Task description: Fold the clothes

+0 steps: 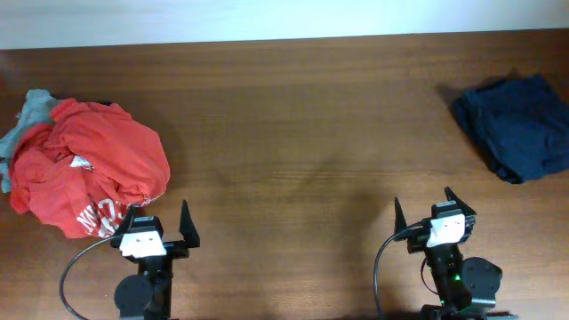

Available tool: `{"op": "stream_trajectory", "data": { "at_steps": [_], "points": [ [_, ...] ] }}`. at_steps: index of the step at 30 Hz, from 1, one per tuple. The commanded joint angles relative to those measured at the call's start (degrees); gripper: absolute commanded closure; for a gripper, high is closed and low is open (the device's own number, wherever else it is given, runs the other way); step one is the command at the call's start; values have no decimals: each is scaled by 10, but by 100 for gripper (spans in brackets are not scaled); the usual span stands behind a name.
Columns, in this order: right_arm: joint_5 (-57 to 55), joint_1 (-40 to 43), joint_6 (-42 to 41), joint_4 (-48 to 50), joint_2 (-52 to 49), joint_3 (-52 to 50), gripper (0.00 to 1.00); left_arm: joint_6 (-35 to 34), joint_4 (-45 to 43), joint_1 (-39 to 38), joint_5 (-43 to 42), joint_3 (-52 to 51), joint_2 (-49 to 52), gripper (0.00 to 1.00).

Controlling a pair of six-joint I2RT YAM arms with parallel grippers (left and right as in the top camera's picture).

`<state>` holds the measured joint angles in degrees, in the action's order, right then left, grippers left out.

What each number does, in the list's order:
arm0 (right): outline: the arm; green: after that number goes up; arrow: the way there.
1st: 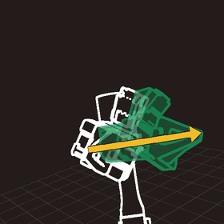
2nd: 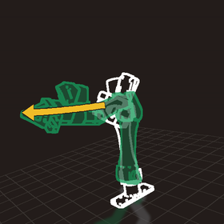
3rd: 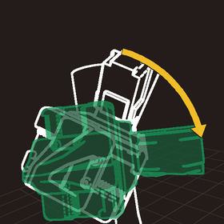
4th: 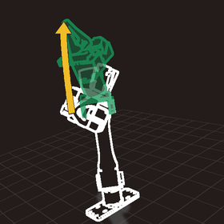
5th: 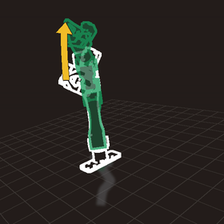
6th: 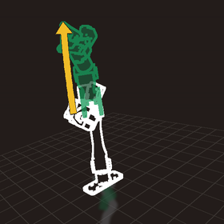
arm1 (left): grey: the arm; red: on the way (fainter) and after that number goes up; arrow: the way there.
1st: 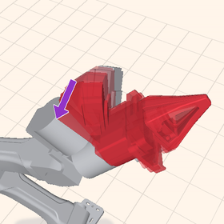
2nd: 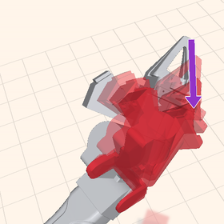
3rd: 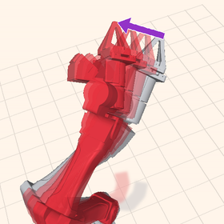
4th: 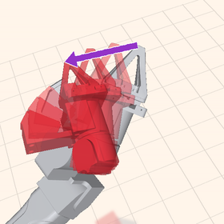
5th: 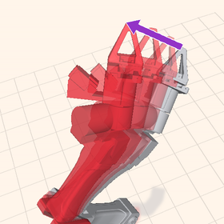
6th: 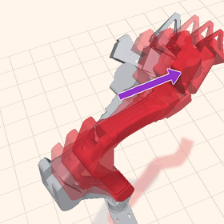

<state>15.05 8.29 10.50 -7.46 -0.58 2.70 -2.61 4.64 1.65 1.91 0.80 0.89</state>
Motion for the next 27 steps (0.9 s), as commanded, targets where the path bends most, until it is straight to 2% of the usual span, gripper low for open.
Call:
{"op": "stream_trajectory", "data": {
  "at_steps": [1,27],
  "points": [
    [-3,-4,-3,0,4,-6,1,9,2,3,-7,-2,-4,1],
    [-9,-4,-3,19,4,-6,1,9,-5,3,-22,-2,-4,1]
  ]
}}
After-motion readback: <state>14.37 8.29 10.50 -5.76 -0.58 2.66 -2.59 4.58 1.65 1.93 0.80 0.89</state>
